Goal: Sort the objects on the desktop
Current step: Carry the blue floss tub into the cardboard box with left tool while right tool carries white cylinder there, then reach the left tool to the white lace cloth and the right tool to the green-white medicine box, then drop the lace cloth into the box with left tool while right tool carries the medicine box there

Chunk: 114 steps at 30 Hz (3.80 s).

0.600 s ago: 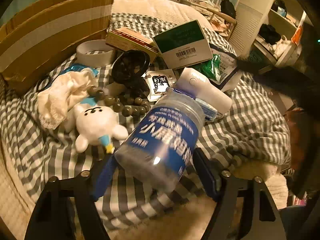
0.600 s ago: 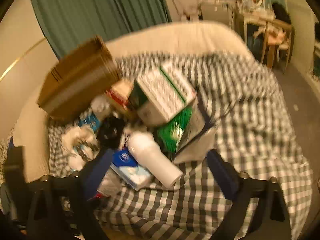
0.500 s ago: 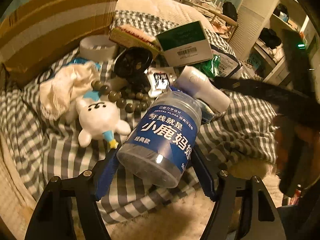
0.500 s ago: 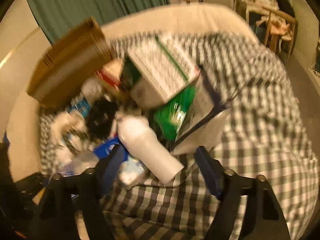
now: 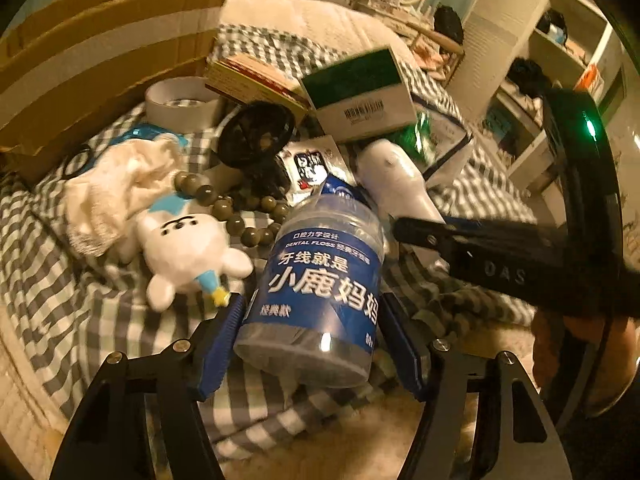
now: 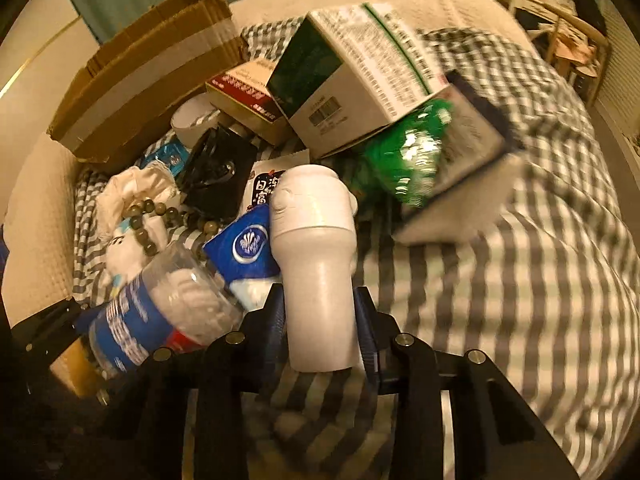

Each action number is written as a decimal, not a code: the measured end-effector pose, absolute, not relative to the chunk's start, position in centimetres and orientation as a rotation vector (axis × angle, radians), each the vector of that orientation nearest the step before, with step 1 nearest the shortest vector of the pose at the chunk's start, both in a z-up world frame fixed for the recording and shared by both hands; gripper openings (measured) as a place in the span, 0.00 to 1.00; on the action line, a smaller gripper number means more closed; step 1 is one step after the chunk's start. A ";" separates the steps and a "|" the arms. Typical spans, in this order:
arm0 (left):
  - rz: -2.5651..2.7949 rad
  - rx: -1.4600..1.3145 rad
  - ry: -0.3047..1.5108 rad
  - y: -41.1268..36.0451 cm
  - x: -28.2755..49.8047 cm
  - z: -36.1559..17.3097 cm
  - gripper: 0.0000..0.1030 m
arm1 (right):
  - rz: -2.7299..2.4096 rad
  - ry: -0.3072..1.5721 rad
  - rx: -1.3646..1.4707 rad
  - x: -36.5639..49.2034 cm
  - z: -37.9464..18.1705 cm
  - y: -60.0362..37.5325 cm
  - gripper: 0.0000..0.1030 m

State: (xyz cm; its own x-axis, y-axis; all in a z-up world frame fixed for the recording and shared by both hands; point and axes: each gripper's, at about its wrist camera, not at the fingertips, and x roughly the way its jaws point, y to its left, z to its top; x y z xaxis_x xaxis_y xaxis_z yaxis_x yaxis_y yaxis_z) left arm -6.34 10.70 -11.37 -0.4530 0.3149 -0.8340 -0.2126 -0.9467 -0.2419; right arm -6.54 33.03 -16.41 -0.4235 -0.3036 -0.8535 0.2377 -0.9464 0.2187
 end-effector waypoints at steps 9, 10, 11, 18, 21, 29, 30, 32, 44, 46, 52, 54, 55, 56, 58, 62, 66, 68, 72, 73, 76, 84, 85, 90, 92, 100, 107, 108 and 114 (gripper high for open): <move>2.504 -1.343 -0.214 7.6 -4.8 -7.7 0.63 | -2.460 -0.160 1.454 -3.7 -15.0 33.6 0.31; 2.502 -1.341 -0.223 7.4 -4.6 -7.7 0.63 | -2.466 -0.152 1.448 -3.5 -14.6 33.2 0.31; 2.502 -1.338 -0.234 7.0 -4.5 -7.8 0.63 | -2.471 -0.147 1.442 -3.3 -14.1 33.1 0.31; 2.511 -1.232 -0.310 5.6 -4.1 -4.8 0.63 | -2.530 -0.128 1.380 -2.6 -9.6 32.8 0.30; 2.527 -1.171 -0.338 4.6 -4.6 -2.6 0.63 | -2.553 -0.046 1.355 -2.9 -7.1 31.9 0.30; 2.657 -0.990 -0.336 0.5 -8.7 3.8 0.63 | -2.565 -0.061 1.184 -5.2 -0.3 28.7 0.30; 2.679 -0.967 -0.333 -0.1 -9.4 4.6 0.63 | -2.557 -0.057 1.159 -5.8 0.7 27.9 0.30; 2.727 -0.926 -0.337 -1.4 -10.9 6.1 0.63 | -2.535 -0.053 1.106 -7.1 2.4 26.0 0.30; 2.969 -0.912 -0.401 -11.9 -20.5 4.5 0.63 | -2.399 -0.014 1.012 -19.9 3.9 10.5 0.30; 2.940 -0.937 -0.465 -12.8 -21.5 3.1 0.63 | -2.420 -0.023 1.031 -22.0 2.7 9.1 0.31; 2.887 -0.916 -0.527 -12.5 -21.2 2.2 0.89 | -2.464 -0.114 0.971 -22.1 3.4 10.9 0.61; 2.920 -0.897 -0.477 -11.9 -20.7 2.7 0.89 | -2.493 -0.113 0.951 -20.3 4.2 12.5 0.61; 2.932 -0.896 -0.448 -11.3 -20.2 3.2 0.89 | -2.500 -0.106 0.942 -19.5 4.6 13.0 0.61; 2.940 -0.893 -0.429 -11.0 -19.8 3.5 0.89 | -2.510 -0.089 0.935 -18.4 4.8 13.8 0.61; 2.932 -0.870 -0.409 -10.2 -18.2 3.9 0.89 | -2.550 -0.038 0.919 -15.6 5.0 16.0 0.61; 2.884 -0.816 -0.417 -8.2 -13.7 4.6 0.99 | -2.612 0.022 0.947 -10.2 4.4 21.1 0.65; 2.804 -0.847 -0.370 -4.9 -11.0 4.6 1.00 | -2.660 0.033 0.979 -6.4 2.5 26.0 0.65; 2.808 -0.860 -0.304 -3.3 -9.4 3.3 1.00 | -2.686 0.019 0.979 -5.0 1.5 27.9 0.65; 2.835 -0.905 -0.252 -0.9 -6.9 -0.9 1.00 | -2.743 -0.014 0.991 -3.7 -1.6 31.0 0.67; 2.819 -0.941 -0.258 -0.5 -6.9 -1.6 1.00 | -2.762 -0.026 0.991 -3.5 -2.6 31.7 0.69; 2.752 -1.113 -0.249 0.7 -8.0 -3.4 1.00 | -2.795 -0.034 1.078 -3.6 -5.8 33.2 0.72; 2.799 -1.296 -0.225 1.1 -10.7 -7.3 1.00 | -2.802 0.006 1.108 -7.4 -9.0 34.5 0.73; 2.802 -1.298 -0.250 0.9 -10.9 -7.7 1.00 | -2.798 -0.020 1.116 -7.9 -9.6 34.8 0.73; 2.783 -1.359 -0.260 1.1 -12.8 -10.0 1.00 | -2.723 -0.086 1.037 -10.8 -10.2 33.5 0.78; 2.775 -1.398 -0.197 1.5 -13.2 -10.7 1.00 | -2.705 0.013 0.906 -12.2 -9.3 32.1 0.91; 2.663 -1.505 -0.183 1.8 -14.2 -12.1 0.88 | -2.498 0.170 0.879 -18.7 -9.7 31.7 1.00; 2.610 -1.545 -0.138 2.4 -15.2 -12.7 0.58 | -2.392 0.214 0.968 -21.3 -12.6 30.9 1.00; 2.606 -1.551 -0.121 2.4 -15.2 -12.7 0.51 | -2.383 0.236 0.987 -21.5 -13.0 30.5 1.00; 2.599 -1.526 -0.091 2.8 -15.4 -12.2 0.19 | -2.377 0.230 1.026 -20.7 -13.2 30.5 0.93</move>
